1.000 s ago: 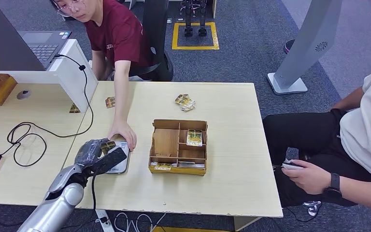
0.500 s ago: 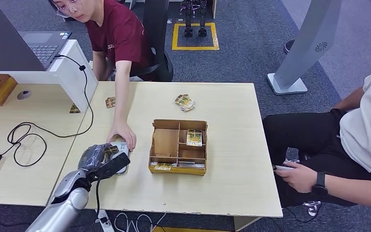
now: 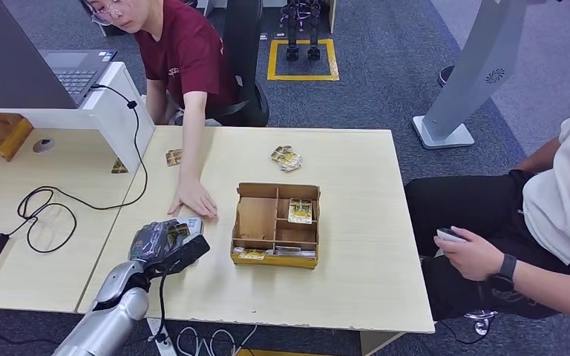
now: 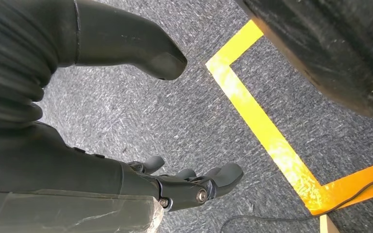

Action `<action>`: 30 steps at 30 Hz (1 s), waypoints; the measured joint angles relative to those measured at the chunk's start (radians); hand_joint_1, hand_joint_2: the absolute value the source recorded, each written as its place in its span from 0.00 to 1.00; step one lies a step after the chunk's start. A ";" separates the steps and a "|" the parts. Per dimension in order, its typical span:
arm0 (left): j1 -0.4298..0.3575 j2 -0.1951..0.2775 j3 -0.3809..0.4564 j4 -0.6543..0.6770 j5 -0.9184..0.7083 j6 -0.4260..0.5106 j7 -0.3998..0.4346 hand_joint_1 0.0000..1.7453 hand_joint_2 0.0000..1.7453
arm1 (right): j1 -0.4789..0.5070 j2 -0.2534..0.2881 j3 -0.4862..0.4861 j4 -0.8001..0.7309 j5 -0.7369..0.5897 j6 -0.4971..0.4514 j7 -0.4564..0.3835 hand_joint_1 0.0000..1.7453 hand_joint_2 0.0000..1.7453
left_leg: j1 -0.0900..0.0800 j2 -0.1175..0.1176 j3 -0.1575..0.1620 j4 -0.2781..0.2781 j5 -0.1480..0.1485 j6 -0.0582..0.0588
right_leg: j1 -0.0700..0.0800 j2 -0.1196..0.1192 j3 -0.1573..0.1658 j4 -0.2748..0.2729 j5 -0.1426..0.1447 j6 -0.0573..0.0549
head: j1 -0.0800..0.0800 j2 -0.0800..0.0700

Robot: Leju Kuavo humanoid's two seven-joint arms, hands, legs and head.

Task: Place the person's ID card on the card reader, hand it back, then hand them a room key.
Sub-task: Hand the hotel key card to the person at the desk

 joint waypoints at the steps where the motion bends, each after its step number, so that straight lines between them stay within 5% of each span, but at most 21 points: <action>1: 0.000 -0.001 0.001 0.002 0.004 -0.001 -0.014 1.00 1.00 | 0.000 0.000 0.000 0.001 0.000 0.000 -0.001 0.00 1.00 | 0.000 0.000 0.000 0.000 0.000 0.000 | 0.000 0.000 0.000 0.000 0.000 0.000 | 0.000 0.000; 12: 0.081 -0.014 0.020 -0.211 0.370 -0.111 -0.204 1.00 1.00 | 0.002 -0.002 0.001 0.011 -0.004 0.001 0.027 0.00 1.00 | 0.000 0.002 -0.006 0.001 0.003 0.000 | 0.000 0.002 -0.008 0.000 0.003 0.001 | 0.000 0.000; 16: 0.082 -0.030 0.047 -0.351 0.467 0.017 -0.298 1.00 1.00 | 0.003 -0.002 0.001 0.015 -0.010 0.000 0.035 0.00 1.00 | 0.000 0.000 -0.010 0.001 0.004 0.000 | 0.000 0.001 -0.012 0.000 0.003 0.001 | 0.000 0.000; 22: 0.017 -0.026 0.050 -0.426 0.256 0.275 -0.324 1.00 1.00 | -0.003 -0.002 0.005 0.015 -0.001 0.012 0.042 0.00 1.00 | 0.000 0.000 -0.011 0.001 0.004 0.000 | 0.000 0.001 -0.013 0.000 0.003 0.001 | 0.000 0.000; 30: -0.027 -0.020 0.050 -0.398 0.193 0.373 -0.333 1.00 1.00 | -0.007 -0.002 0.017 0.015 0.000 0.022 0.042 0.00 1.00 | 0.000 0.001 -0.011 0.001 0.004 0.000 | 0.000 0.002 -0.013 0.000 0.003 0.001 | 0.000 0.000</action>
